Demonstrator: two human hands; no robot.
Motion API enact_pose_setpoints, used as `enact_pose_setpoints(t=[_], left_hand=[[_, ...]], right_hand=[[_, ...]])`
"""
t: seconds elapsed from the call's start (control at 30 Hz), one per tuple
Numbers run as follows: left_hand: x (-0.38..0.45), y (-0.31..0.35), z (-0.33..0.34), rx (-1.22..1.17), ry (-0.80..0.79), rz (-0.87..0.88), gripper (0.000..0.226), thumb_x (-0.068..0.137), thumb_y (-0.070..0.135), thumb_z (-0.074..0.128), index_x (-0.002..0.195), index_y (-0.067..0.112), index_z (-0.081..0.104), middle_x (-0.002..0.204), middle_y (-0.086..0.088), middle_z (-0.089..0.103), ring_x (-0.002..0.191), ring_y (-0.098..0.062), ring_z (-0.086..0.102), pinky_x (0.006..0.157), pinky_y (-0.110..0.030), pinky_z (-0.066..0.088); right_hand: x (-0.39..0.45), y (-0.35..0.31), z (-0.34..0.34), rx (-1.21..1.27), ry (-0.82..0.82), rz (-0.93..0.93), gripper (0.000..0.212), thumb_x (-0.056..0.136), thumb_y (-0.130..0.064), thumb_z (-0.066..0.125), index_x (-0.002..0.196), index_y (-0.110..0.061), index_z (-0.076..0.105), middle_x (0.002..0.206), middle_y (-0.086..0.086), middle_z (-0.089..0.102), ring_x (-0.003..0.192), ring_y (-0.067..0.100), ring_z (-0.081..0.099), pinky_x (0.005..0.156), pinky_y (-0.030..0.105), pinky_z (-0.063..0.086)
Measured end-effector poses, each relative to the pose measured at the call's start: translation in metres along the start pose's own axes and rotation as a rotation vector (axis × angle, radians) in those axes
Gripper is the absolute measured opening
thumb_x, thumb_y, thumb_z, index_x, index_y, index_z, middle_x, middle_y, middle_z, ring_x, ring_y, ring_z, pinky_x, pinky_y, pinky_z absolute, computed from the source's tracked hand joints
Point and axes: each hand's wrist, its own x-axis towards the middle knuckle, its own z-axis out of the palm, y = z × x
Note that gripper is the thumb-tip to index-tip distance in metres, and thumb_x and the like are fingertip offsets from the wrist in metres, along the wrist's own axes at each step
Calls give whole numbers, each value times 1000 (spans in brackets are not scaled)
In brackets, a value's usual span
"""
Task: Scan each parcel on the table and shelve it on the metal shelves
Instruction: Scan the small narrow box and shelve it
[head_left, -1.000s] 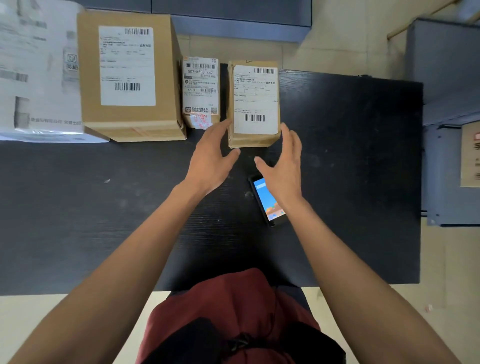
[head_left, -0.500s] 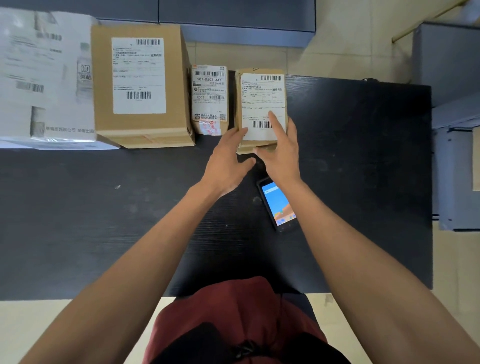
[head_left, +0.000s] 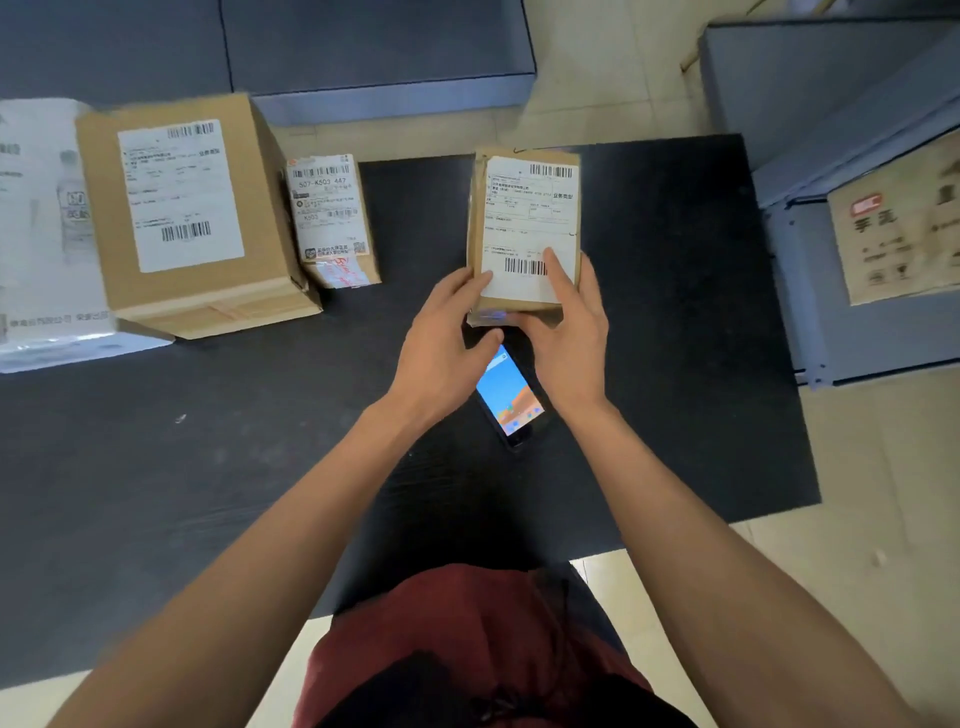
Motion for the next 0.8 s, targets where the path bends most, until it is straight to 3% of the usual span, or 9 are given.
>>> enact_pose_setpoints(t=[0.07,0.17,0.27,0.4,0.53,0.6,0.67,0.73,0.8], left_hand=[[-6,18,15,-4,-39,42,63,92,17,71,151,21,48,157,6,40,140,-9,42,109,-44,48],[-18,44,39,4,-90,118,63,92,16,70,150,23,48,157,8,40,140,-8,42,109,-44,48],[-36,70,68,5,-145,204,62,93,15,69,150,24,47,153,12,42,137,-8,46,108,-43,49],[-64,107,111,52,-243,341,60,95,16,67,150,24,45,148,10,49,130,-7,50,106,-42,51],[-94,145,155,106,-319,444,59,96,19,66,150,27,44,148,13,49,131,-6,49,107,-44,50],[-111,164,178,105,-348,478,62,95,20,67,151,32,42,145,27,46,133,-3,47,108,-46,49],[-129,181,203,103,-399,490,65,95,24,69,151,37,39,144,36,41,136,-1,44,110,-46,47],[-146,195,228,110,-445,484,65,95,31,69,152,37,38,151,24,42,139,-2,41,113,-45,45],[-162,208,253,115,-480,483,63,95,35,68,152,37,40,153,18,44,137,1,42,111,-37,45]], right_hand=[[-9,5,-24,7,53,0,71,86,8,74,149,-13,49,153,3,40,144,16,41,105,40,53],[-28,11,-65,51,138,-12,67,88,10,70,148,-11,49,150,-2,42,142,12,42,100,33,56],[-57,21,-113,9,201,-13,68,88,8,71,149,-11,47,152,2,40,144,13,41,102,34,55],[-104,38,-177,1,320,30,67,90,3,72,149,-11,46,153,-4,40,144,5,39,104,16,46],[-158,56,-234,-11,444,152,75,87,0,76,152,-19,45,159,2,36,144,3,34,105,14,44],[-187,64,-260,27,497,171,74,87,2,75,152,-18,46,160,3,35,144,6,35,102,12,46],[-216,74,-288,-18,541,165,72,88,3,74,152,-15,46,161,7,34,146,14,34,107,20,46],[-246,85,-316,-60,579,184,71,89,2,73,152,-16,46,162,9,33,148,22,35,110,39,48],[-274,97,-342,-141,629,187,71,89,1,74,152,-17,47,161,12,34,146,25,38,111,41,47]])
